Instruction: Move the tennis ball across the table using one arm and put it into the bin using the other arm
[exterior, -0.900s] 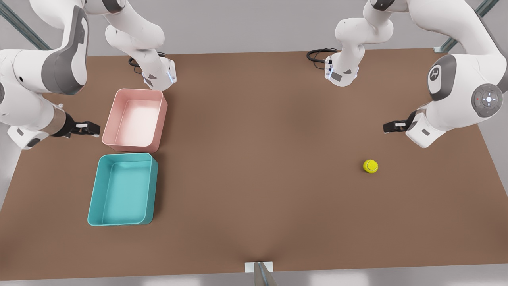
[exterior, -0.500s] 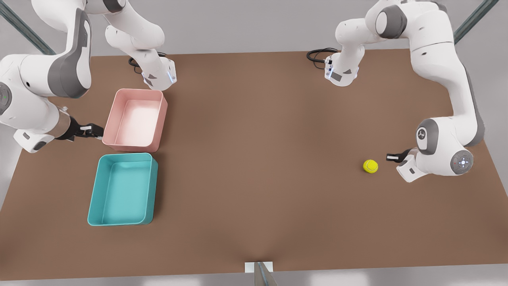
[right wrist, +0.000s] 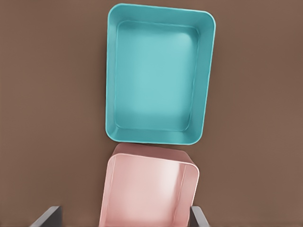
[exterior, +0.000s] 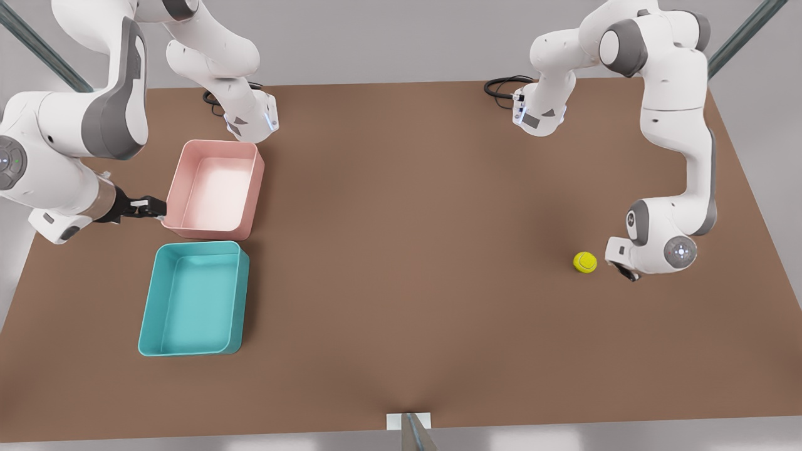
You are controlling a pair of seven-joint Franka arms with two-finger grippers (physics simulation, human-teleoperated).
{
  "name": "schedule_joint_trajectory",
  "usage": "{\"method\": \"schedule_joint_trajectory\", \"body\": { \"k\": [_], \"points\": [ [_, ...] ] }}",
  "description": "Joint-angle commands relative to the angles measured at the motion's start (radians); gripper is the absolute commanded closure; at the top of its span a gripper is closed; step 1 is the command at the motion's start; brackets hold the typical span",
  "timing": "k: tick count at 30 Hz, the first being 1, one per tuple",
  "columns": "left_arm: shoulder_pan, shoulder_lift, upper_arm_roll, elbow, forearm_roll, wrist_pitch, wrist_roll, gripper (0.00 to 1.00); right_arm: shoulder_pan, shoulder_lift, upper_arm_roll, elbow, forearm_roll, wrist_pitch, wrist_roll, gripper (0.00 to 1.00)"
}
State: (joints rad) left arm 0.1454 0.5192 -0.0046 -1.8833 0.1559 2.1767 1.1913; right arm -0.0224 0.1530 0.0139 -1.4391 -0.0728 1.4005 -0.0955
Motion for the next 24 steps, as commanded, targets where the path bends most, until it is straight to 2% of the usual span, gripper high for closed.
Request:
{"method": "schedule_joint_trajectory", "body": {
  "k": [1,20,22,23,24],
  "points": [
    [0.005,-0.002,0.0,-0.043,0.03,0.115,0.467,0.79,0.001,-0.001,0.0,0.0,0.001,-0.001,-0.015,0.0],
    [-0.033,0.028,0.001,-0.074,0.028,0.147,0.386,0.79,0.001,0.007,-0.005,-0.014,0.005,-0.001,-0.015,0.0],
    [-0.151,-0.013,-0.024,-0.073,0.014,0.127,-0.022,0.79,0.002,0.008,-0.005,-0.014,0.007,-0.001,-0.015,0.0],
    [-0.208,-0.065,-0.116,-0.03,-0.044,-0.004,-0.464,0.79,0.004,0.011,-0.005,-0.014,0.007,-0.001,-0.015,0.0],
    [-0.213,-0.073,-0.161,0.032,-0.174,-0.109,-0.676,0.79,0.006,0.011,-0.006,-0.014,0.01,-0.003,-0.015,0.0]
  ]
}}
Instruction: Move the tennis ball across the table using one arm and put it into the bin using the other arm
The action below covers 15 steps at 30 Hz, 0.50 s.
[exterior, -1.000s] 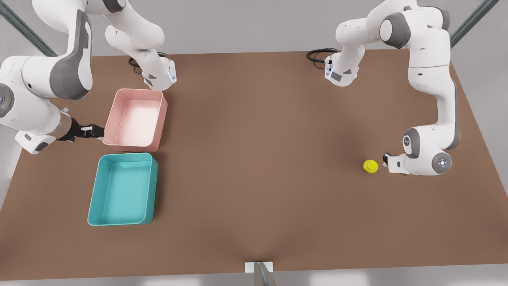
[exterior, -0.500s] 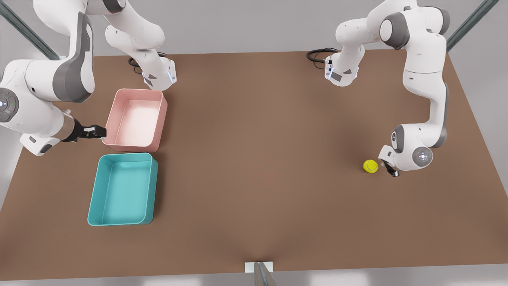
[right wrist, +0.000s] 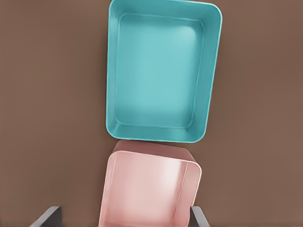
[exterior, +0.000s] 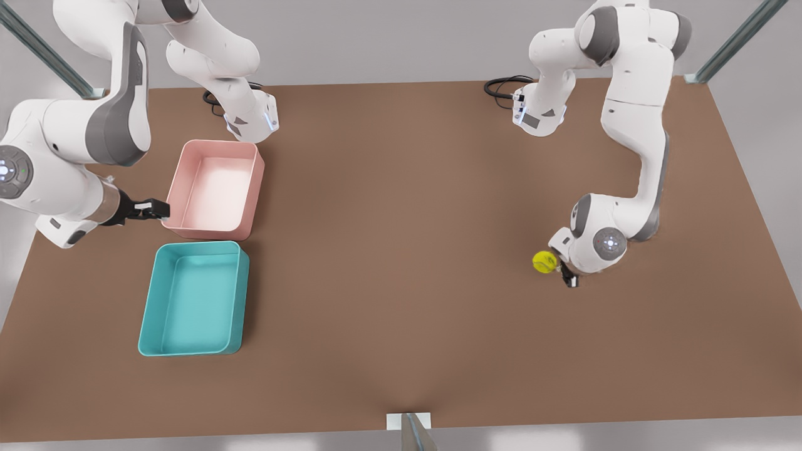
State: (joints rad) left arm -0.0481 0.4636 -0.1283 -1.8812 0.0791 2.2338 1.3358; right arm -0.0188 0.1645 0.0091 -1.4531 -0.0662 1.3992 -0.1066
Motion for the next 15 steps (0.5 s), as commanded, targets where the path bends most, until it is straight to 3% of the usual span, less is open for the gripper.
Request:
{"method": "schedule_joint_trajectory", "body": {
  "k": [1,3,5,6,7,8,9,10,12,15],
  "points": [
    [-0.007,-0.016,-0.027,0.04,-0.333,-0.18,-0.845,0.79,0.003,0.0,0.0,0.0,0.003,-0.002,-0.004,0.0],
    [0.002,-0.013,-0.004,0.04,-0.374,-0.18,-0.845,0.79,0.003,0.0,0.0,0.0,0.005,-0.002,-0.004,0.0],
    [-0.007,-0.037,0.003,0.051,-0.231,-0.203,-0.967,0.79,0.005,0.004,0.0,0.0,0.006,0.001,-0.001,0.0],
    [-0.019,-0.057,0.004,0.144,-0.084,-0.337,-1.168,0.79,0.013,0.013,0.0,0.002,0.008,0.004,0.01,0.0],
    [-0.016,-0.063,0.007,0.345,-0.027,-0.643,-1.244,0.79,0.025,0.023,0.0,0.003,0.011,0.015,0.013,0.0],
    [-0.015,-0.066,0.007,0.49,-0.009,-0.828,-1.352,0.73,0.045,0.055,0.0,0.016,0.014,0.026,0.016,0.0],
    [-0.019,-0.092,0.004,0.527,-0.007,-0.939,-1.388,0.0,0.068,0.084,0.0,0.016,0.02,0.076,0.019,0.0],
    [-0.03,-0.114,0.048,0.583,0.028,-0.973,-1.499,0.0,0.102,0.113,0.0,0.016,0.026,0.116,0.044,0.0],
    [-0.104,-0.183,0.197,0.6,-0.136,-0.982,-1.632,0.0,0.163,0.161,0.0,0.017,0.036,0.187,0.171,0.0],
    [-0.075,-0.171,0.197,0.603,-0.136,-1.007,-1.517,0.0,0.224,0.214,0.0,0.016,0.075,0.286,0.306,0.0]
  ]
}}
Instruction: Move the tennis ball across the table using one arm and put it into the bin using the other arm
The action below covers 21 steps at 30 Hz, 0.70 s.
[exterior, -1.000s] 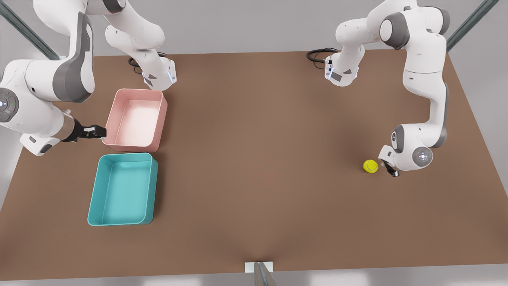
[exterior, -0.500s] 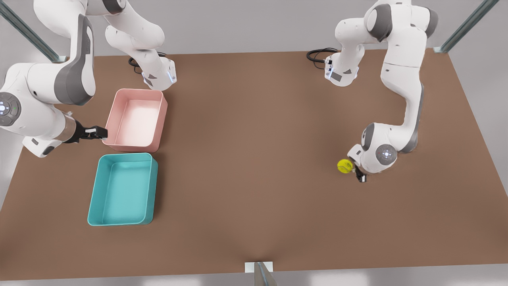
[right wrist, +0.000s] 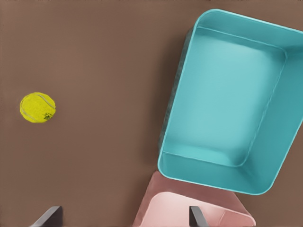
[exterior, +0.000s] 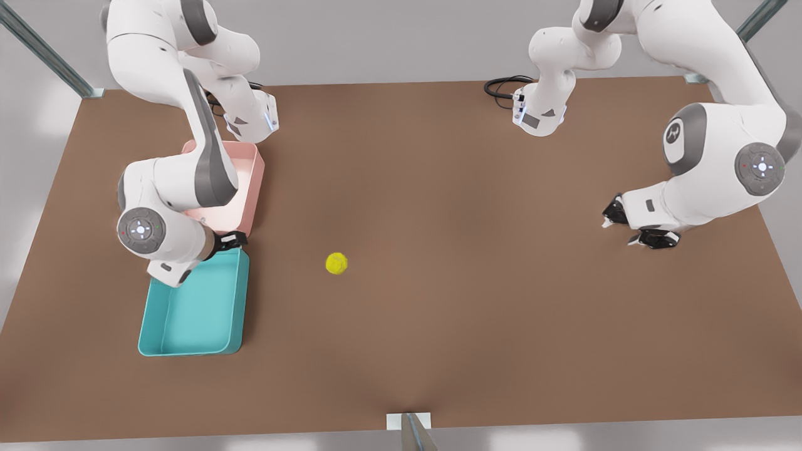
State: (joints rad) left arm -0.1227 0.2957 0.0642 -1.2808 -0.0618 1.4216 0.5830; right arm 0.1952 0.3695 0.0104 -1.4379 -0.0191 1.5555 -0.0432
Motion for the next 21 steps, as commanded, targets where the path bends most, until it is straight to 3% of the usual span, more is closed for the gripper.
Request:
{"method": "schedule_joint_trajectory", "body": {
  "k": [1,13,21],
  "points": [
    [0.02,0.008,0.005,0.003,0.004,-0.196,-0.758,0.0,0.03,0.029,0.003,-0.001,0.028,0.169,0.281,0.0],
    [0.0,0.025,-0.017,0.0,0.013,-0.187,-0.766,0.0,0.055,0.135,-0.02,-0.072,0.057,0.425,0.281,0.0],
    [0.002,0.025,-0.017,0.0,0.014,-0.19,-0.766,0.0,0.052,0.022,-0.036,-0.384,0.048,0.678,0.279,0.0]
  ]
}}
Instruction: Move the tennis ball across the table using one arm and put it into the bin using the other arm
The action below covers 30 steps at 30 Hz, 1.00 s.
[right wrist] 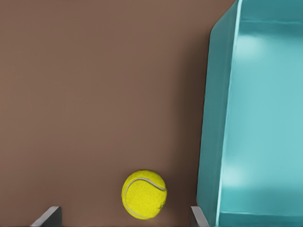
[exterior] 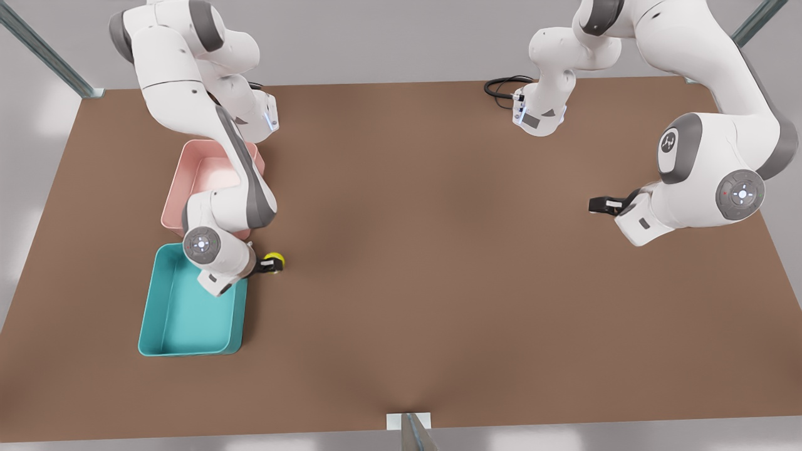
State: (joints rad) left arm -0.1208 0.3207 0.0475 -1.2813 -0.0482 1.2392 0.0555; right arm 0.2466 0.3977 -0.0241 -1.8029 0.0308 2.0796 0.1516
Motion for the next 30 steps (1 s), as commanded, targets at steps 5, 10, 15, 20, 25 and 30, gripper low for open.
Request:
{"method": "schedule_joint_trajectory", "body": {
  "k": [5,10,15,20,25,30],
  "points": [
    [0.003,0.008,0.0,0.0,0.002,-0.006,-0.238,0.0,0.002,0.033,-0.019,-0.042,-0.002,0.241,0.086,0.0],
    [0.003,0.009,0.0,0.0,0.001,-0.007,-0.236,0.0,0.01,0.02,-0.017,-0.153,0.001,0.3,0.086,0.0],
    [0.001,0.008,0.0,-0.001,0.002,-0.014,-0.236,0.0,0.016,0.02,-0.017,-0.211,0.001,0.356,0.086,0.0],
    [-0.002,0.003,-0.012,-0.001,0.002,-0.034,-0.235,0.0,0.022,0.021,-0.016,-0.271,0.003,0.409,0.086,0.0],
    [-0.002,0.004,-0.014,-0.003,0.002,-0.04,-0.235,0.0,0.039,0.021,-0.016,-0.311,0.003,0.41,0.086,0.0],
    [-0.002,0.006,-0.014,-0.003,0.002,-0.038,-0.236,0.0,0.043,0.03,-0.014,-0.331,0.004,0.412,0.086,0.0]
  ]
}}
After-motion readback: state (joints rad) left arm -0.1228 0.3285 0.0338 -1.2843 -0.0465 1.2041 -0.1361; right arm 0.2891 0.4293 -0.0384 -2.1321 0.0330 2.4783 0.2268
